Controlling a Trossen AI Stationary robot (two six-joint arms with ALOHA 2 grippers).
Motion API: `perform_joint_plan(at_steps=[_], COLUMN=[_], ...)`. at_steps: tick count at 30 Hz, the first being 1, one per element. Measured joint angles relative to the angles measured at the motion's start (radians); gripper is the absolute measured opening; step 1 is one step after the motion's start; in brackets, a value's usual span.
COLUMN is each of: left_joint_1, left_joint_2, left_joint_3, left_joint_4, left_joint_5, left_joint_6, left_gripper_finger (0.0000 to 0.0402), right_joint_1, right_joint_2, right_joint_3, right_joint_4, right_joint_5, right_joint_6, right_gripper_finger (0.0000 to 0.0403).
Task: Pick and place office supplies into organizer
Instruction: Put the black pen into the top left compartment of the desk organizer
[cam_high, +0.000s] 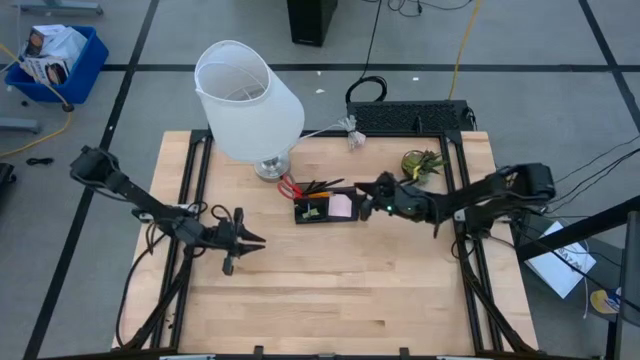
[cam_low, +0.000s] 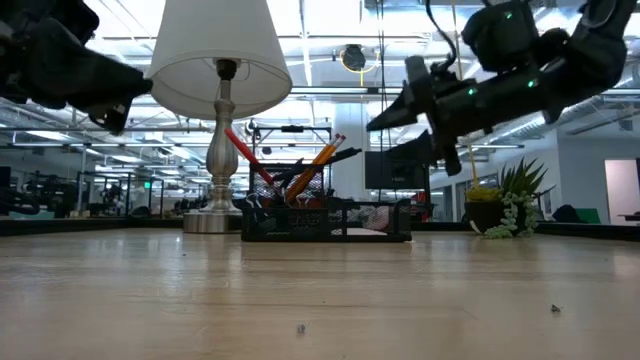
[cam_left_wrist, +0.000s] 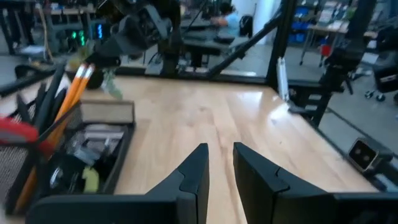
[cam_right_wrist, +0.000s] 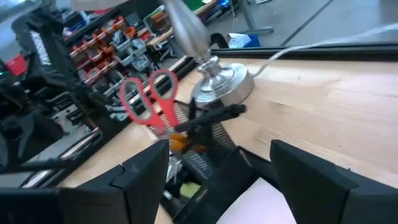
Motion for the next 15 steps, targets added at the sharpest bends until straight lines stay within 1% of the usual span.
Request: perform_joint_plan(at_steps=[3, 7, 12, 15], left_joint_1=[0.000, -0.017, -0.021, -0.020], left_joint_2=[-0.062, -0.092, -0.095, -0.095], left_joint_3=[0.000, 0.000, 0.000, 0.000], left_joint_4=[-0.099, -0.091, -0.077, -0.077], left_joint_5=[0.000, 0.000, -0.005, -0.011], left_joint_6=[-0.039, -0.004, 0.023, 0.031], left_gripper_finger=[0.0076, 0.0076, 0.0076, 0.0076], right_joint_1=[-0.005, -0.006, -0.017, -0.024], right_joint_2=[0.057, 0.126, 0.209, 0.249], right_joint_3=[0.001, 0.020, 0.113, 0.166], right_joint_4=[0.093, 0.132, 0.139, 0.125], right_joint_5=[0.001, 0.027, 0.026, 0.026], right_joint_6=[0.024, 0.044, 0.040, 0.004], right_gripper_finger=[0.0270, 0.0270, 0.0270, 0.0268])
